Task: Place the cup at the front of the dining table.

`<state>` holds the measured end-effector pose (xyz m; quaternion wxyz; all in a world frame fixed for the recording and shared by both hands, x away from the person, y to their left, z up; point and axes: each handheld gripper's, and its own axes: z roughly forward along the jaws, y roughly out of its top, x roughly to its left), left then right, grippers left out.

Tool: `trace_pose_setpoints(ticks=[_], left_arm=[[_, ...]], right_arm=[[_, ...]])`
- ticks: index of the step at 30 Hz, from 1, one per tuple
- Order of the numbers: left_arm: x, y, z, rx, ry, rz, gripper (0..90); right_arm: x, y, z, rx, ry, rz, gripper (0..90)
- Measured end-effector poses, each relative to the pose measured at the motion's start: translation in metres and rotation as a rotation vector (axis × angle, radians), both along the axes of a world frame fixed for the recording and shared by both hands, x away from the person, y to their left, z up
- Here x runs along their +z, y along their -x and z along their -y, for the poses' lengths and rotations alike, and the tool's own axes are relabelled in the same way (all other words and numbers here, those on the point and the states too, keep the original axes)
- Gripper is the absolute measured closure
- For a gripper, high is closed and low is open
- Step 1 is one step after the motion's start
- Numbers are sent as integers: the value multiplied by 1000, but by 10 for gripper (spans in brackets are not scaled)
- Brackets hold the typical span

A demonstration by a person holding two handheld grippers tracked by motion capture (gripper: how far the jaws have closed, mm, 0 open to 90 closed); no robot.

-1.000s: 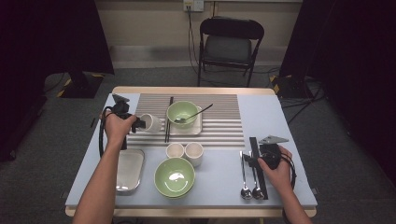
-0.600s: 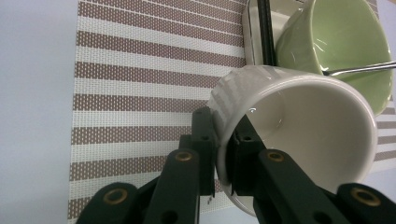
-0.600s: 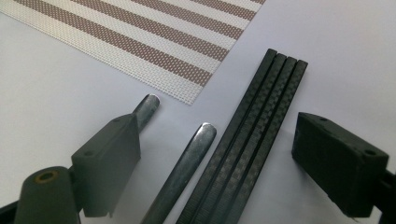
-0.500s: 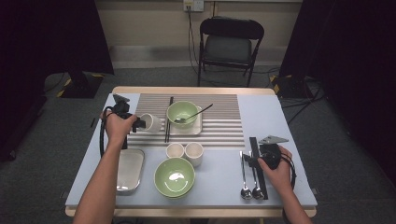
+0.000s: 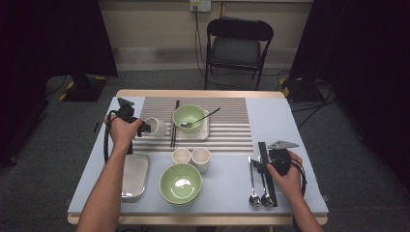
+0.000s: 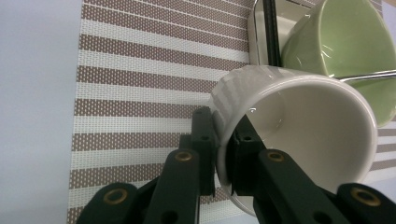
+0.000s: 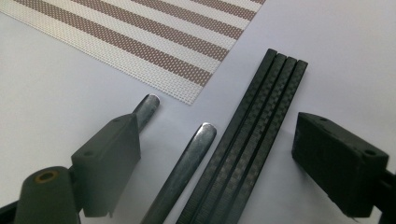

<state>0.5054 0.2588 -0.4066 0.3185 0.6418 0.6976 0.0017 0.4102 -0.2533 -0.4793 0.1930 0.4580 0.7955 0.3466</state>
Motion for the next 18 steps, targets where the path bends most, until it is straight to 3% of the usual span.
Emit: trace_pose_setpoints(ticks=[18], left_arm=[[-7,-6,3,1,-4,-15,831]], right_arm=[[0,0,0,0,0,0,142]])
